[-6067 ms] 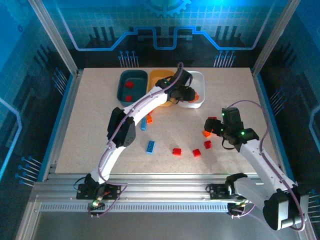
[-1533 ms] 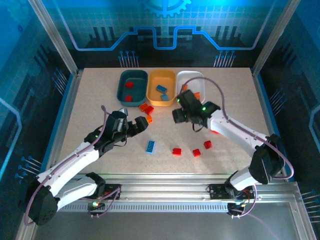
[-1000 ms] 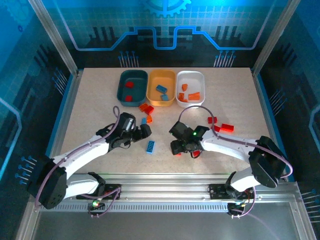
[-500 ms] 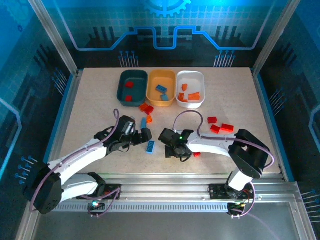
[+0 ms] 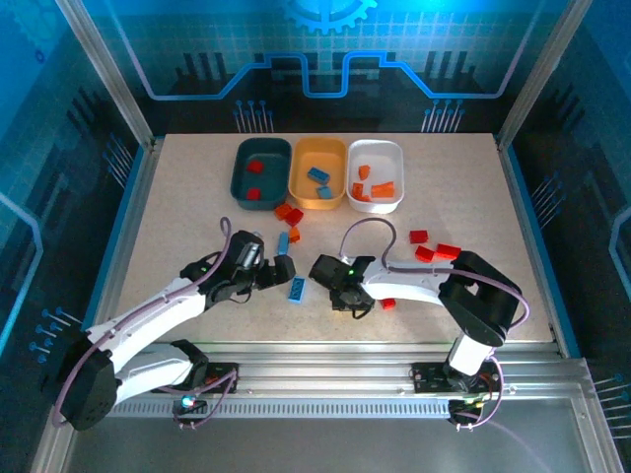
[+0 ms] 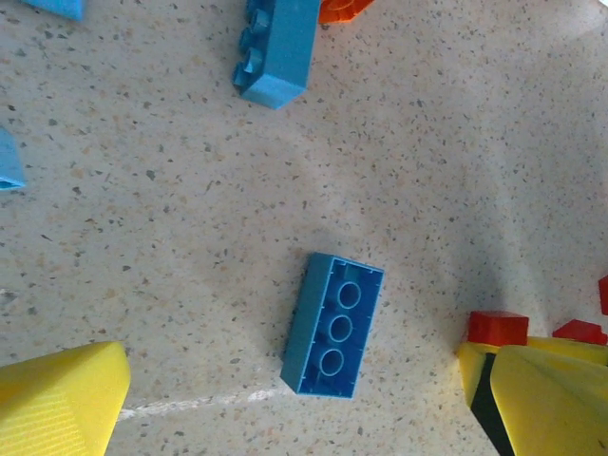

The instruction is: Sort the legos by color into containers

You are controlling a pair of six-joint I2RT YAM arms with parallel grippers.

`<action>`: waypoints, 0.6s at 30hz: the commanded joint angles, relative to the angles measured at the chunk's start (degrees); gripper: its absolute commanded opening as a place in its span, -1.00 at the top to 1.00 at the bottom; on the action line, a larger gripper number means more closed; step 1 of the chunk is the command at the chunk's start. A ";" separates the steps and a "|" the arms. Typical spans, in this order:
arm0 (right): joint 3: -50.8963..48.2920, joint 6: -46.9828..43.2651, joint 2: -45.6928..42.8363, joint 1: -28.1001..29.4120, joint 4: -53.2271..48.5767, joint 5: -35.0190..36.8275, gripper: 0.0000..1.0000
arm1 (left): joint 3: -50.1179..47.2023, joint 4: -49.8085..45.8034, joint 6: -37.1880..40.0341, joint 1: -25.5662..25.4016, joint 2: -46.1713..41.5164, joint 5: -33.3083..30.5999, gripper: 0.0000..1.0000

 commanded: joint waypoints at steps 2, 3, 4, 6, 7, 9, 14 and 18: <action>1.41 -3.15 -3.34 1.09 0.15 5.24 0.23 | 1.33 -3.92 1.39 0.07 -1.44 -4.24 -0.98; 2.08 -4.62 -4.00 1.21 0.16 6.20 0.24 | 1.49 -4.59 0.80 0.61 -1.54 -5.39 -0.98; 3.00 -6.38 -4.55 1.21 0.35 7.07 0.24 | 1.61 -5.08 0.03 1.65 -1.68 -5.94 -0.98; 5.73 -10.60 -4.75 1.21 1.14 8.27 0.24 | 1.67 -5.69 -1.37 4.89 -1.39 -5.09 -0.98; 7.57 -12.89 -4.41 1.04 1.61 8.71 0.24 | 1.86 -6.05 -2.04 6.74 -1.11 -4.65 -0.98; 11.32 -17.36 -3.07 0.40 2.81 8.31 0.24 | 2.09 -6.41 -2.87 9.57 -0.70 -3.78 -0.98; 20.42 -28.87 2.42 -3.45 7.99 2.64 0.24 | 1.19 -5.81 -4.89 14.34 -1.10 -2.11 -0.98; 28.76 -37.03 9.49 -7.28 11.93 -3.18 0.27 | -0.69 -3.80 -5.25 16.09 -0.94 0.59 -0.98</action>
